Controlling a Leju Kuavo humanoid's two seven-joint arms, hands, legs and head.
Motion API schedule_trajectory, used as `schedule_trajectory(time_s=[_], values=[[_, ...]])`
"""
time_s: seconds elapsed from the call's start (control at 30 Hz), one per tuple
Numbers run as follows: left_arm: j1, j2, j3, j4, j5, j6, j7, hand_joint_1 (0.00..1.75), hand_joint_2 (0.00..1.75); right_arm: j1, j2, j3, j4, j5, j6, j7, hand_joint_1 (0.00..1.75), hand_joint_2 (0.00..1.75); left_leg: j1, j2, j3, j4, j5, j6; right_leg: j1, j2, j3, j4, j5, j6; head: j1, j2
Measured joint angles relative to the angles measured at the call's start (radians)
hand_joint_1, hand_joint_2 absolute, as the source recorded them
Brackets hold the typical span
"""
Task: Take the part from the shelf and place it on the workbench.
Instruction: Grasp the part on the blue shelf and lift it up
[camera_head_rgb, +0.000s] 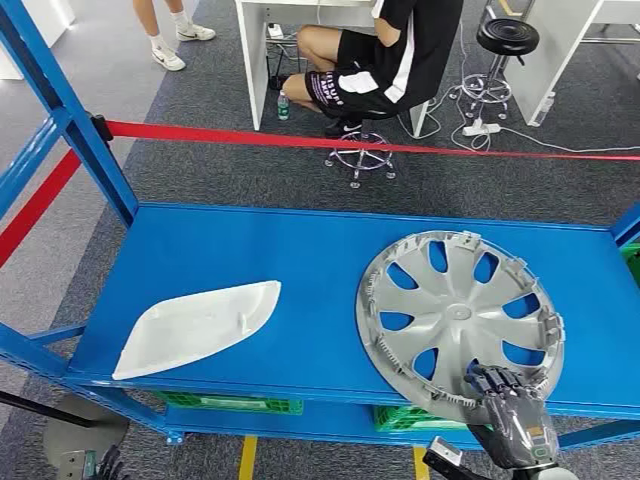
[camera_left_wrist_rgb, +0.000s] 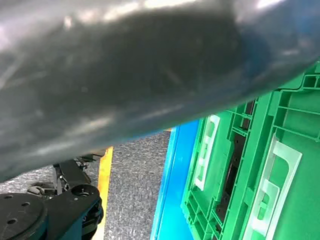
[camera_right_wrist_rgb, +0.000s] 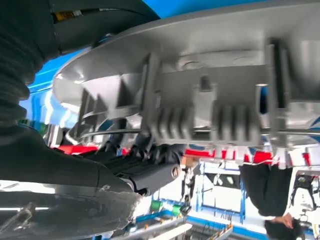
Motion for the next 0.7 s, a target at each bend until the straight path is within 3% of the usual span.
schedule_trajectory(time_s=[0.2, 0.43, 0.7], values=[[0.001, 0.000, 0.001, 0.000, 0.003, -0.003, -0.004, 0.00, 0.00, 0.031, 0.014, -0.041, -0.018, 0.042, -0.008, -0.013, 1.75, 1.75, 0.000, 0.000, 0.000, 0.000, 0.000, 0.000, 0.000, 0.000, 0.000, 0.000, 0.000, 0.000, 0.000, 0.000], [0.002, 0.000, 0.002, 0.000, 0.002, -0.004, -0.006, 0.00, 0.00, 0.064, 0.070, -0.131, -0.035, 0.065, -0.009, -0.120, 1.75, 1.75, 0.000, 0.000, 0.000, 0.000, 0.000, 0.000, 0.000, 0.000, 0.000, 0.000, 0.000, 0.000, 0.000, 0.000], [0.002, 0.000, 0.002, 0.000, 0.002, -0.004, -0.006, 0.00, 0.00, 0.080, 0.100, -0.176, -0.042, 0.068, -0.009, -0.132, 1.75, 1.75, 0.000, 0.000, 0.000, 0.000, 0.000, 0.000, 0.000, 0.000, 0.000, 0.000, 0.000, 0.000, 0.000, 0.000]])
